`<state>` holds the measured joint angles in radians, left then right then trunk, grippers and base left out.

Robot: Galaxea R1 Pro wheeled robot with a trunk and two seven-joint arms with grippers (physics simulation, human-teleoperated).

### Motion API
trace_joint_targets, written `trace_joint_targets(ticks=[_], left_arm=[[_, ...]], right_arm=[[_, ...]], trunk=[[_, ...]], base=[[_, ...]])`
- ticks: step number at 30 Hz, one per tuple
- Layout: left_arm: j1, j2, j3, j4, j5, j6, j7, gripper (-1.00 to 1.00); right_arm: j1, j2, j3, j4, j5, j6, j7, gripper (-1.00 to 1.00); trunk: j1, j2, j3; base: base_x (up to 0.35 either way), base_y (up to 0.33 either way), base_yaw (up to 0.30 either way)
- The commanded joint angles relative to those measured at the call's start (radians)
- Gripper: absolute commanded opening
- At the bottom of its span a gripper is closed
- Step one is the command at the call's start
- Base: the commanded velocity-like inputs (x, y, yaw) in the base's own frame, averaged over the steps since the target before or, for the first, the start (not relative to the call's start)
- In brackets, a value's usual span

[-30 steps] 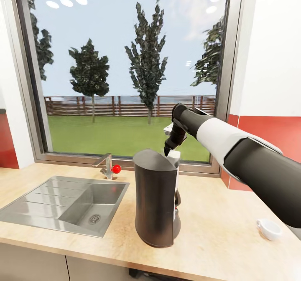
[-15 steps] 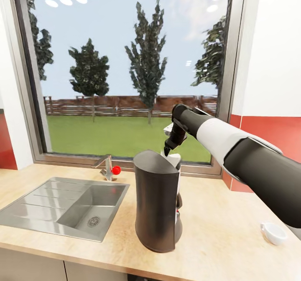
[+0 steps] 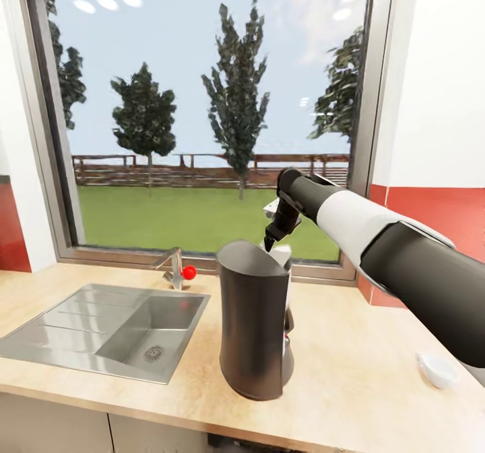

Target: Set up a coffee station on the kitchen countertop: keep the coffee maker on the countertop, move the bottle of coffee from the kitchen shelf to the counter next to the coffee maker, place a paper coffee filter on top of the coffee maker, put the saucer next to the coffee maker with the coffee cup on the saucer, and place the electric kettle next to the coffee maker.

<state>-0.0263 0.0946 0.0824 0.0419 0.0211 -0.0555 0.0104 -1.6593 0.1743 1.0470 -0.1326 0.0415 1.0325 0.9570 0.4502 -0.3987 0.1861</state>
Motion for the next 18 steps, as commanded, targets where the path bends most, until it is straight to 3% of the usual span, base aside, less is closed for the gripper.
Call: trace_joint_targets(ticks=[1,18], left_arm=[[-0.001,0.000,0.008,0.004,0.002,-0.006,0.000,1.00],[-0.001,0.000,0.007,0.004,0.002,-0.006,0.000,1.00]], right_arm=[[0.000,0.000,0.002,0.000,0.005,0.003,0.006,1.00],[0.000,0.000,0.002,-0.001,0.005,0.003,0.006,1.00]], trunk=[[0.000,-0.001,-0.001],[0.000,-0.001,-0.001]], base=[[-0.290,0.091,0.000],[-0.314,0.074,0.000]])
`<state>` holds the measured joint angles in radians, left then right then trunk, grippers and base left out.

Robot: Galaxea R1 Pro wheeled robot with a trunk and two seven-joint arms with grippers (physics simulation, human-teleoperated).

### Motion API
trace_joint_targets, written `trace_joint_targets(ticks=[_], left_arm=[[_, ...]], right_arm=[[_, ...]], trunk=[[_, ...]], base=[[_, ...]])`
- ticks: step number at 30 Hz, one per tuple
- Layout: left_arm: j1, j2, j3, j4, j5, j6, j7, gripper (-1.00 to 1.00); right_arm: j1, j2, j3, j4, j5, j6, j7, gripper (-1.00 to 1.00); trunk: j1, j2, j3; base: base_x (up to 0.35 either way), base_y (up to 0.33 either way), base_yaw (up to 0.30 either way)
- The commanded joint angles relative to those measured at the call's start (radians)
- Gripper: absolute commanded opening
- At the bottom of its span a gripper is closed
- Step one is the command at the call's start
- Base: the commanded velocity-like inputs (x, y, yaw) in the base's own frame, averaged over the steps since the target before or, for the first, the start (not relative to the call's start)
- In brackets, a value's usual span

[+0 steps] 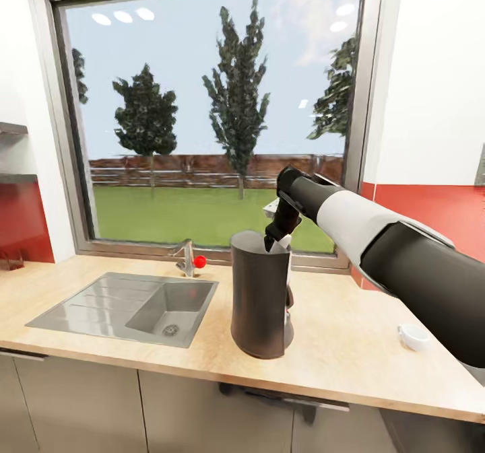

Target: Set up a coffee station on the kitchen countertop: keep the coffee maker on the countertop, move the bottle of coffee from the kitchen shelf to the counter next to the coffee maker, place a paper coffee filter on top of the coffee maker, put the saucer next to the coffee maker with the coffee cup on the saucer, and place the electric kettle next to the coffee maker.

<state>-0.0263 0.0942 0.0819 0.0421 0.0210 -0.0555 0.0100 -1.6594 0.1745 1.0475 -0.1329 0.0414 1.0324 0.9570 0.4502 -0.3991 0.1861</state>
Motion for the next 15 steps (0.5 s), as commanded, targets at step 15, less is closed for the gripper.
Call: trace_joint_targets(ticks=[15], left_arm=[[-0.001,-0.001,0.007,0.004,0.002,-0.006,0.004,1.00]], right_arm=[[0.000,0.000,0.002,0.001,0.005,0.003,0.006,1.00]], trunk=[[0.000,-0.001,-0.001]], base=[[-0.333,0.001,0.000]])
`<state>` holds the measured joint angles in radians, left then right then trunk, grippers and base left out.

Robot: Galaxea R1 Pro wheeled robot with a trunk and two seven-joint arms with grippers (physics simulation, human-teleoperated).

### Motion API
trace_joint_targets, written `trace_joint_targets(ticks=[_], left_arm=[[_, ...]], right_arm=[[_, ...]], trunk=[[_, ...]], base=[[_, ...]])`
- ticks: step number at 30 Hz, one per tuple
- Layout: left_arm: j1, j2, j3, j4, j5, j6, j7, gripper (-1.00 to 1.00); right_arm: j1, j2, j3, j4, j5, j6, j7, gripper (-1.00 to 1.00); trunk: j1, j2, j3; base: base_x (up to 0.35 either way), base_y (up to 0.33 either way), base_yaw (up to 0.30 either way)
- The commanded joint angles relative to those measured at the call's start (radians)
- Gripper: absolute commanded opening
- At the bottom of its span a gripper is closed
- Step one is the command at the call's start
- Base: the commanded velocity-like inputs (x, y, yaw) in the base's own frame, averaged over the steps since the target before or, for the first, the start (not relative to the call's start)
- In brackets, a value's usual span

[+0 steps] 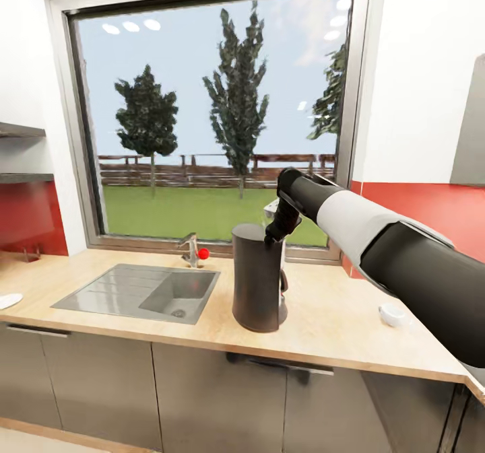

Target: Set up a coffee station on the kitchen countertop: keep the coffee maker on the countertop, move the bottle of coffee from the kitchen shelf to the counter next to the coffee maker, place a paper coffee filter on top of the coffee maker, put the saucer next to the coffee maker with the coffee cup on the saucer, and place the electric kettle next to the coffee maker.

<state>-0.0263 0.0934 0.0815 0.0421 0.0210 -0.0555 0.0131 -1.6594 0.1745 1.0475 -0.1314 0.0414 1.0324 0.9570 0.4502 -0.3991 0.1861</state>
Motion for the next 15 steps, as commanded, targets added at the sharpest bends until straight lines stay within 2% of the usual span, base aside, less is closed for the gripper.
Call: trace_joint_targets(ticks=[1,10,15], left_arm=[[-0.001,0.000,0.008,0.004,0.002,-0.006,0.001,1.00],[-0.001,0.000,0.008,0.003,0.002,-0.006,-0.002,1.00],[-0.003,0.003,0.003,-0.001,-0.003,-0.006,-0.004,1.00]], right_arm=[[0.000,0.000,0.002,-0.001,0.005,0.003,0.006,1.00],[0.007,0.000,0.000,0.001,0.004,0.001,0.006,1.00],[0.053,0.000,0.000,0.000,0.001,0.000,0.006,1.00]], trunk=[[0.000,-0.001,-0.001],[0.000,-0.001,-0.001],[0.000,-0.001,-0.001]], base=[[-0.335,0.000,0.000],[-0.331,0.000,0.000],[-0.148,0.000,0.000]])
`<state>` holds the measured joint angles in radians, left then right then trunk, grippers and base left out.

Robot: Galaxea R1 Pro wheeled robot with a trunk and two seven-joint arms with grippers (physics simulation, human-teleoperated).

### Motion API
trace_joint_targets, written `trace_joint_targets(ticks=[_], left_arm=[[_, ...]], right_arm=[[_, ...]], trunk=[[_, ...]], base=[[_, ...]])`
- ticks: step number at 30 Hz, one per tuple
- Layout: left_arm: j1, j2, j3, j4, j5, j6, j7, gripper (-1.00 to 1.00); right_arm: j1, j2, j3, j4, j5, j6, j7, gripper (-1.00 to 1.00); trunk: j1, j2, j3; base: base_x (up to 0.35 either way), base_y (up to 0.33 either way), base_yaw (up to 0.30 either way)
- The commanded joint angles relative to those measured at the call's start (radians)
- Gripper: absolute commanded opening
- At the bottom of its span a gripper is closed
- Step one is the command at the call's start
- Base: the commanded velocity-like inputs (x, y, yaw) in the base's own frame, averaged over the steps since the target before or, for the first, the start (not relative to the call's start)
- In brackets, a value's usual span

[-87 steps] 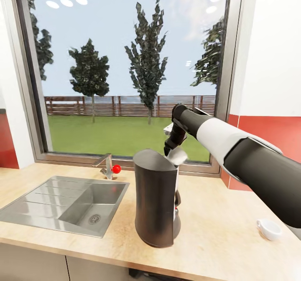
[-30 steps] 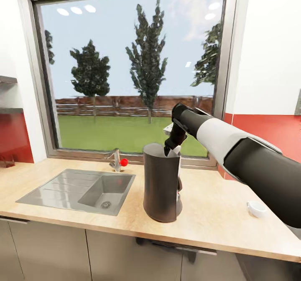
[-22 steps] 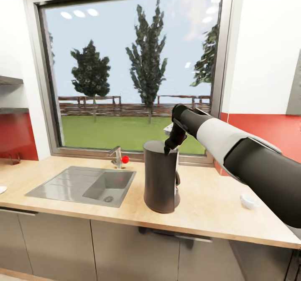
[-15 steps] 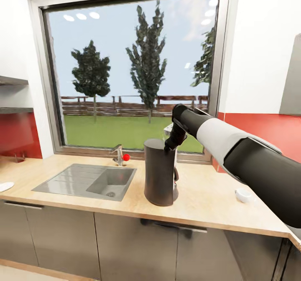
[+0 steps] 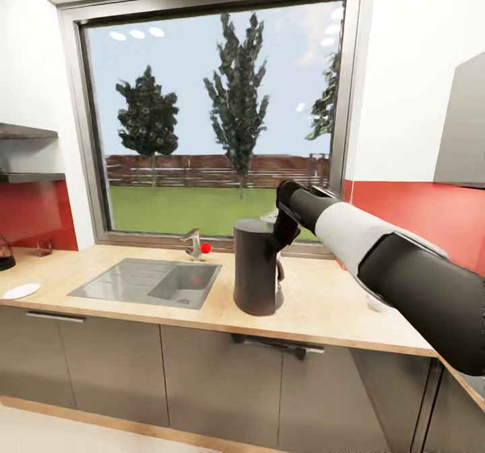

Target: Set up a coffee station on the kitchen countertop: keep the coffee maker on the countertop, move the bottle of coffee from the kitchen shelf to the counter next to the coffee maker, place a paper coffee filter on top of the coffee maker, put the saucer next to the coffee maker with the coffee cup on the saucer, and place the electric kettle next to the coffee maker.

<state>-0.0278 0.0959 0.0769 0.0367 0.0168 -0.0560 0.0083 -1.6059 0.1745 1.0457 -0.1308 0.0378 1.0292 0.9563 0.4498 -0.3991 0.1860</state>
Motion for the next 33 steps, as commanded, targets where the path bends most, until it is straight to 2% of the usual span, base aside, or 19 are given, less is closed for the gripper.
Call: trace_joint_targets(ticks=[1,6,9,10,15,18,19,20,21,23,25,26,27,28,29,31,33], left_arm=[[-0.001,0.000,0.006,0.003,0.000,-0.006,0.001,1.00],[-0.003,0.003,0.003,0.001,-0.005,-0.003,0.003,1.00],[-0.003,0.000,-0.003,0.000,-0.008,-0.006,0.008,1.00],[-0.003,0.000,-0.003,0.000,-0.009,-0.008,0.009,1.00],[-0.003,0.011,-0.002,0.000,-0.019,-0.016,0.010,1.00],[-0.005,0.011,-0.001,-0.004,-0.021,-0.014,0.010,1.00],[-0.005,0.010,0.000,-0.004,-0.021,-0.014,0.010,1.00],[-0.005,0.005,0.000,-0.007,-0.021,-0.015,0.010,1.00],[-0.006,0.002,0.000,-0.009,-0.021,-0.018,0.010,1.00],[-0.006,-0.001,0.001,-0.012,-0.020,-0.020,0.010,1.00],[-0.006,-0.002,0.002,-0.039,-0.019,-0.021,0.004,1.00],[-0.006,-0.002,0.003,-0.046,-0.017,-0.022,0.003,1.00],[-0.006,-0.003,0.004,-0.056,-0.014,-0.022,0.001,1.00],[-0.006,-0.003,0.005,-0.065,-0.012,-0.022,0.000,1.00],[-0.006,-0.004,0.006,-0.071,-0.011,-0.022,0.000,1.00],[-0.006,-0.013,0.008,-0.099,-0.008,-0.022,0.000,1.00],[-0.006,-0.025,0.008,-0.120,-0.007,-0.022,0.000,1.00]], right_arm=[[0.007,0.000,0.002,-0.001,0.004,0.003,0.006,1.00],[0.076,0.000,0.001,-0.006,0.000,0.002,0.007,1.00],[0.160,0.000,0.001,-0.012,-0.001,0.002,0.006,1.00],[0.172,0.000,0.001,-0.012,-0.001,0.002,0.006,1.00],[0.371,0.000,-0.001,-0.028,-0.008,-0.007,0.005,1.00],[0.479,0.000,-0.002,-0.090,-0.055,-0.021,0.004,1.00],[0.499,0.000,-0.002,-0.098,-0.067,-0.024,0.003,1.00],[0.563,0.000,-0.003,-0.114,-0.106,-0.047,0.002,1.00],[0.620,0.000,-0.004,-0.119,-0.139,-0.101,-0.006,1.00],[0.690,0.000,-0.009,-0.114,-0.180,-0.218,-0.050,1.00],[0.802,0.000,-0.016,-0.047,-0.276,-0.420,-0.229,1.00],[0.832,0.000,-0.016,-0.020,-0.317,-0.488,-0.307,1.00],[0.885,0.000,-0.017,0.033,-0.411,-0.628,-0.474,1.00],[0.911,0.000,-0.018,0.057,-0.459,-0.696,-0.560,1.00],[0.925,0.000,-0.018,0.066,-0.482,-0.728,-0.603,1.00],[0.982,0.000,-0.017,0.087,-0.561,-0.833,-0.775,1.00],[1.039,0.000,-0.017,0.096,-0.611,-0.894,-0.928,1.00]], trunk=[[0.000,-0.001,0.000],[0.000,-0.001,0.000],[0.000,-0.001,0.000],[0.000,-0.001,0.000],[0.000,-0.001,0.000],[0.000,-0.001,0.000],[0.000,-0.001,0.000],[0.000,-0.001,0.000],[0.000,-0.001,0.000],[0.000,-0.001,0.000],[0.000,-0.001,0.000],[0.000,-0.001,0.000],[0.000,-0.001,0.000],[0.000,-0.001,0.000],[0.000,-0.001,0.000],[0.000,-0.001,0.000],[0.000,-0.001,0.000]], base=[[-0.044,0.000,0.000],[-0.014,0.000,0.000],[-0.098,0.000,0.000],[-0.230,0.000,0.000],[-0.253,0.000,0.000],[-0.066,0.000,0.000],[-0.031,0.000,0.000],[-0.016,0.000,0.000],[-0.008,0.000,0.000],[-0.004,0.000,0.000],[-0.001,0.000,0.000],[0.000,0.000,0.000],[0.000,0.000,0.000],[0.000,0.000,0.000],[0.000,0.000,0.000],[0.000,0.000,0.000],[0.000,0.000,0.000]])
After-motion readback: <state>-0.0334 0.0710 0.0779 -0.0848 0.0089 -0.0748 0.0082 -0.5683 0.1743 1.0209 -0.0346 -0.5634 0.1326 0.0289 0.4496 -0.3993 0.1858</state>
